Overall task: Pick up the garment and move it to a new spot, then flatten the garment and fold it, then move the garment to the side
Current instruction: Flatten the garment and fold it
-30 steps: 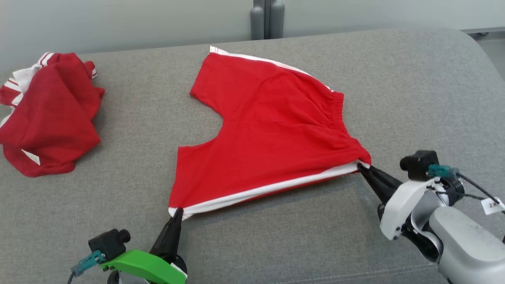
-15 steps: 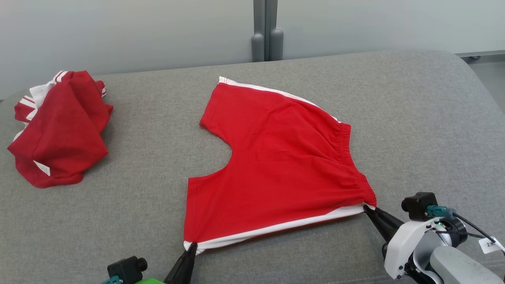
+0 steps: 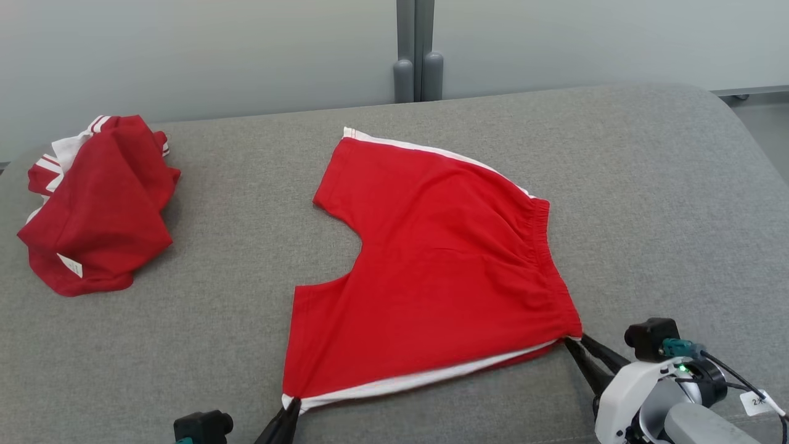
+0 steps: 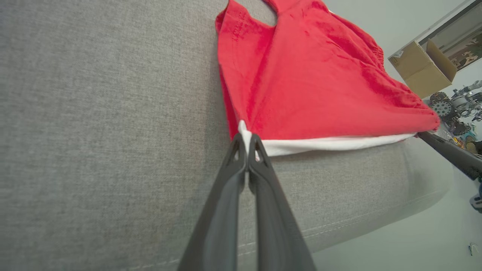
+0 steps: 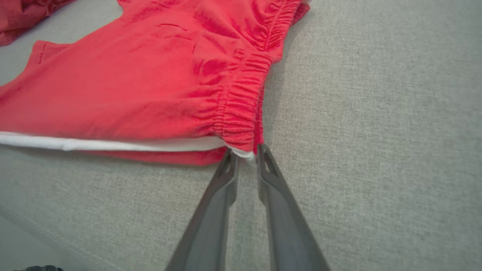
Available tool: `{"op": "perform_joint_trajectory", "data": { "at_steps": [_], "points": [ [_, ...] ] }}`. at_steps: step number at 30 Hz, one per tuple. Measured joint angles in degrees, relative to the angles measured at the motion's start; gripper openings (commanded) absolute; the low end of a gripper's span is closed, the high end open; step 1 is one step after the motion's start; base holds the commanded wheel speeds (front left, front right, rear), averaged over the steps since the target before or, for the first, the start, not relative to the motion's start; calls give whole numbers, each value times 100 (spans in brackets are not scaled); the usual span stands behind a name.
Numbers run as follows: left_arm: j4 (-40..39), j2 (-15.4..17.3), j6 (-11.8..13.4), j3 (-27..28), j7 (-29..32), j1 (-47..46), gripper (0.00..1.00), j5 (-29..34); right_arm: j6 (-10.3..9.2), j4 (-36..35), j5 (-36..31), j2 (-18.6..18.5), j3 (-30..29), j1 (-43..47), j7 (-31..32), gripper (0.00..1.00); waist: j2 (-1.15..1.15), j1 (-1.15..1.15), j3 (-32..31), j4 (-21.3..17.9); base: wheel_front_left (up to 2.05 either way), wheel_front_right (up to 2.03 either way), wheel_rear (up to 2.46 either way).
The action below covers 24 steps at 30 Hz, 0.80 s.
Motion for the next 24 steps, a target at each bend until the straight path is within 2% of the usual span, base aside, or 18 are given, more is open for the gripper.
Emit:
{"op": "perform_joint_trajectory", "data": {
  "at_steps": [1,2,3,14,24],
  "points": [
    [34,14,34,-21,-2,-4,45,58,-4,27,0,4,2,34,-1,100,0,0,-8,2,0,0,0],
    [46,18,63,-45,-4,-10,81,145,-19,56,-1,5,2,63,-2,100,0,0,-17,4,0,0,0],
    [56,15,88,-55,-4,-13,100,225,-58,71,-1,4,0,91,-9,100,0,0,-26,5,0,0,0],
    [169,4,342,3,-55,-15,100,425,-260,46,10,53,-235,382,-146,100,0,0,-102,-19,0,0,0],
    [-359,15,543,359,-104,-118,100,832,-593,-576,-121,-42,-634,367,-201,100,0,0,-221,-96,0,0,0]
  ]
}}
